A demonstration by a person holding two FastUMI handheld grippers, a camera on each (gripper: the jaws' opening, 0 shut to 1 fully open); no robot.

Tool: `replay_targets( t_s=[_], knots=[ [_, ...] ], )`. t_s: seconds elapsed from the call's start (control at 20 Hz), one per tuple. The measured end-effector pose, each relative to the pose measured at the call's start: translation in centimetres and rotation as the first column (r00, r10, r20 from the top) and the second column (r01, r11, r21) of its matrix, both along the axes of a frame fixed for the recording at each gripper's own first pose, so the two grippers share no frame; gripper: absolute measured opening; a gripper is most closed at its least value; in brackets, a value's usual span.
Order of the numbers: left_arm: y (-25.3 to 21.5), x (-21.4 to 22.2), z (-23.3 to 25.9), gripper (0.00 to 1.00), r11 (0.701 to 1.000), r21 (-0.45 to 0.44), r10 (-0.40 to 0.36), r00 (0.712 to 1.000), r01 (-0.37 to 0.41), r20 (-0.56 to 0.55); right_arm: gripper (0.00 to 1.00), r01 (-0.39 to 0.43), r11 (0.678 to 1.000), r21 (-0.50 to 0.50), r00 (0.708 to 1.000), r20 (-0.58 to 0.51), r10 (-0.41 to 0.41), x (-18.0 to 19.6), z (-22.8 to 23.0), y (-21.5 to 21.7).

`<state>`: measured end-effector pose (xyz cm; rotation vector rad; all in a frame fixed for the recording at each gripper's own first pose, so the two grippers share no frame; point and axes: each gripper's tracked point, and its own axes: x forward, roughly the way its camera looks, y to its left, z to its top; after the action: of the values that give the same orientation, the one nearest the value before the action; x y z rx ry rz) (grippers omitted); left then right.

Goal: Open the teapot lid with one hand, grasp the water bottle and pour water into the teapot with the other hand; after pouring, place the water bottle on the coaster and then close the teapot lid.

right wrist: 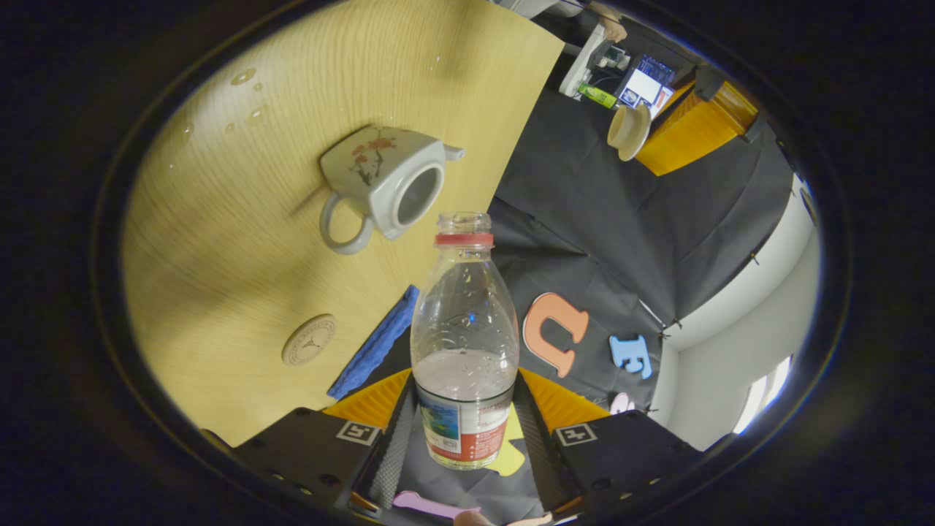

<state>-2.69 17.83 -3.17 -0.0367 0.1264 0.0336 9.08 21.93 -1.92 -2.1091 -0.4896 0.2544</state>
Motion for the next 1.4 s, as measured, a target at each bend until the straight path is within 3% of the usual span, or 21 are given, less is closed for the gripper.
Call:
replay_targets(
  t_s=[0.3, 0.45, 0.55, 0.7, 0.85, 0.95, 1.15, 1.4],
  knots=[
    [0.6, -0.3, 0.5, 0.02, 1.000, -0.018, 0.010, 1.000, -0.010, 0.013, 0.72, 0.075, 0.991, 0.107, 0.989, -0.134, -0.060, 0.7, -2.0, -1.3],
    [0.8, -0.4, 0.6, 0.03, 1.000, -0.018, 0.016, 1.000, -0.016, 0.013, 0.73, 0.119, 0.971, 0.208, 0.973, -0.221, -0.072, 0.8, -2.7, -2.0],
    [0.6, -0.3, 0.6, 0.03, 1.000, -0.010, 0.013, 1.000, -0.013, 0.012, 0.74, 0.171, 0.937, 0.303, 0.945, -0.319, -0.069, 0.9, -3.3, -2.6],
    [0.1, -0.2, 0.6, 0.03, 1.000, -0.018, 0.003, 1.000, -0.003, 0.011, 0.73, 0.234, 0.861, 0.452, 0.906, -0.422, -0.025, -0.2, -3.3, -2.7],
    [-0.5, -0.1, 0.7, 0.03, 1.000, -0.013, -0.005, 1.000, 0.005, 0.015, 0.72, 0.275, 0.757, 0.592, 0.883, -0.468, 0.045, -0.5, -1.6, -2.7],
    [-1.2, 0.0, 0.9, 0.03, 1.000, -0.017, -0.016, 1.000, 0.016, 0.024, 0.72, 0.290, 0.669, 0.684, 0.880, -0.466, 0.095, -0.3, 0.5, -3.0],
    [-2.7, 0.3, 1.1, 0.03, 0.999, -0.028, -0.041, 0.999, 0.042, 0.029, 0.73, 0.329, 0.411, 0.850, 0.874, -0.439, 0.210, 0.4, 4.3, -4.9],
    [-3.9, 0.5, 0.8, 0.03, 0.998, -0.017, -0.066, 0.998, 0.066, 0.018, 0.71, 0.308, 0.115, 0.944, 0.871, -0.329, 0.364, 2.2, 8.5, -7.2]
  ],
)
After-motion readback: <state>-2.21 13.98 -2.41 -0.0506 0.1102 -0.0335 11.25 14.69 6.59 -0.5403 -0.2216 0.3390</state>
